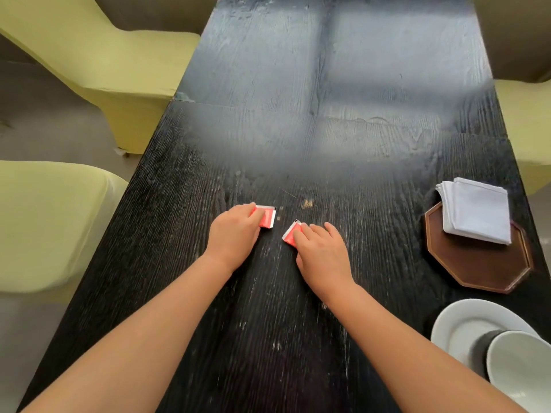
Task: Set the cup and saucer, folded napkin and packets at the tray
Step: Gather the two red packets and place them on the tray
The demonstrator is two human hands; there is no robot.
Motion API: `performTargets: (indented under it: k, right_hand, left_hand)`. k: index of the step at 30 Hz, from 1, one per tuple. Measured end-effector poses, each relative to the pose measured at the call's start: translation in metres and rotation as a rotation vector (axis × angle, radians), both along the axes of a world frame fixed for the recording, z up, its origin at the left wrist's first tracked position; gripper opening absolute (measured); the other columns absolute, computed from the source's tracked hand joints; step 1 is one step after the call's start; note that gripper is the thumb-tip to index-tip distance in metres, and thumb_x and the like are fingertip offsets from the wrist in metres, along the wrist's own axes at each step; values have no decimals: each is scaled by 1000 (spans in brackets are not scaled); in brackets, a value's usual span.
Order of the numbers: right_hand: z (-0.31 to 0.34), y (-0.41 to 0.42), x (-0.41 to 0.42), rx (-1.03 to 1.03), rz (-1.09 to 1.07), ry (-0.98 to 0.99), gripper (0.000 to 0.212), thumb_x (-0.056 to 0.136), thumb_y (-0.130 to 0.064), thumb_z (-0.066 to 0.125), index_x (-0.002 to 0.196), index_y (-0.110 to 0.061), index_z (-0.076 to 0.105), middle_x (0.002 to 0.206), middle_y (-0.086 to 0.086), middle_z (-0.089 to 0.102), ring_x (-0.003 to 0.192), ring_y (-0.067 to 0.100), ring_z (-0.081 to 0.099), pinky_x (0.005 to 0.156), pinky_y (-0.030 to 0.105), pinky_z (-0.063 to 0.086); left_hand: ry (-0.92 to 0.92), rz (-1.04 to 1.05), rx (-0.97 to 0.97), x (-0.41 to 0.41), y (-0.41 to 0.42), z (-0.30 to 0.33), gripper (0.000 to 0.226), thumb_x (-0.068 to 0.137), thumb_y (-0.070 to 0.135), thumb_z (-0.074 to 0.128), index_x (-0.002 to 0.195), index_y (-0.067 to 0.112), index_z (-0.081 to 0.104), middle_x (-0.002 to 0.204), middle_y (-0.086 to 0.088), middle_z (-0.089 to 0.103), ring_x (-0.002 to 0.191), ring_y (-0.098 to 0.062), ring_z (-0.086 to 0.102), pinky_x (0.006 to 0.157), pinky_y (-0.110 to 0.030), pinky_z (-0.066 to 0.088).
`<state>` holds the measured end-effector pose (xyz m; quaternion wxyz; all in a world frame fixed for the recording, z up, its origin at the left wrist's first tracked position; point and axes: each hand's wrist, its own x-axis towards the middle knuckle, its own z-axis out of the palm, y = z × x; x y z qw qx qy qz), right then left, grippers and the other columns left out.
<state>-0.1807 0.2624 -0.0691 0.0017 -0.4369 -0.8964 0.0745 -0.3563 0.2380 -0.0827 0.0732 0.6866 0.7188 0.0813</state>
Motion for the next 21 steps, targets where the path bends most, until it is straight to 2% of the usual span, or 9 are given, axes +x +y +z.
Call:
performTargets:
  k: [1, 3, 5, 8, 10, 12, 14, 17, 21]
  right_hand:
    - [2, -3, 2, -11, 9, 29, 28, 77, 0, 54, 104, -2, 62, 93, 10, 68, 87, 31, 62, 91, 40, 44]
    - [9, -9, 6, -15, -11, 106, 15, 69, 3, 61, 82, -4, 62, 72, 9, 67, 63, 29, 59, 67, 33, 46]
    - [18, -14, 9, -13, -100, 165, 14, 64, 2, 65, 66, -7, 56, 51, 6, 59, 43, 25, 39, 52, 27, 34]
    - [24, -20, 15, -221, -427, 275, 8, 84, -15, 54, 78, -12, 59, 63, 5, 62, 58, 27, 51, 53, 30, 31]
    - [30, -23, 21, -503, -712, 566, 12, 86, -19, 55, 79, -15, 63, 73, 2, 66, 72, 23, 60, 58, 31, 41]
    - [40, -30, 24, -744, -873, 881, 9, 84, -13, 60, 77, -14, 66, 76, 4, 71, 76, 22, 66, 67, 34, 52]
    - [48, -39, 26, -851, -904, 1065, 9, 81, -7, 63, 78, -13, 68, 73, 5, 72, 70, 15, 68, 64, 27, 55]
    - [58, -54, 26, -798, -873, 1098, 10, 78, -4, 67, 78, -15, 68, 72, 2, 72, 62, 2, 66, 55, 10, 48]
    - [63, -65, 24, -672, -866, 993, 10, 77, -11, 70, 76, -20, 66, 75, -1, 71, 72, 9, 68, 69, 25, 53]
  left_hand:
    - [-9, -7, 8, 2, -5, 0, 22, 88, 11, 51, 105, 4, 64, 115, -13, 65, 105, -31, 60, 83, -43, 49]
    - [-74, 56, 37, 6, -15, 1, 23, 90, 16, 49, 105, 10, 65, 108, -6, 68, 100, -27, 62, 80, -40, 50]
    - [-273, 241, 99, 13, -25, 4, 22, 93, 18, 48, 103, 15, 67, 98, -2, 70, 91, -22, 63, 74, -37, 50]
    - [-852, 608, 85, 30, -41, 13, 22, 94, 16, 47, 81, 11, 64, 78, -6, 66, 77, -23, 62, 70, -36, 50]
    - [-1257, 816, 6, 46, -52, 21, 23, 95, 13, 44, 82, 14, 63, 84, -8, 68, 82, -22, 64, 70, -31, 55]
    - [-1462, 868, -53, 60, -64, 29, 24, 94, 11, 44, 88, 20, 65, 92, -6, 72, 87, -19, 69, 71, -27, 57]
    - [-1584, 841, -74, 73, -73, 39, 25, 93, 11, 45, 90, 21, 67, 92, -4, 75, 86, -16, 71, 74, -27, 59]
    - [-1690, 759, -85, 88, -83, 51, 19, 93, 16, 49, 96, 19, 68, 95, -6, 75, 88, -18, 71, 75, -31, 59]
    - [-1624, 657, -55, 99, -89, 59, 22, 87, 5, 60, 102, 20, 65, 94, -2, 76, 89, -15, 71, 73, -27, 58]
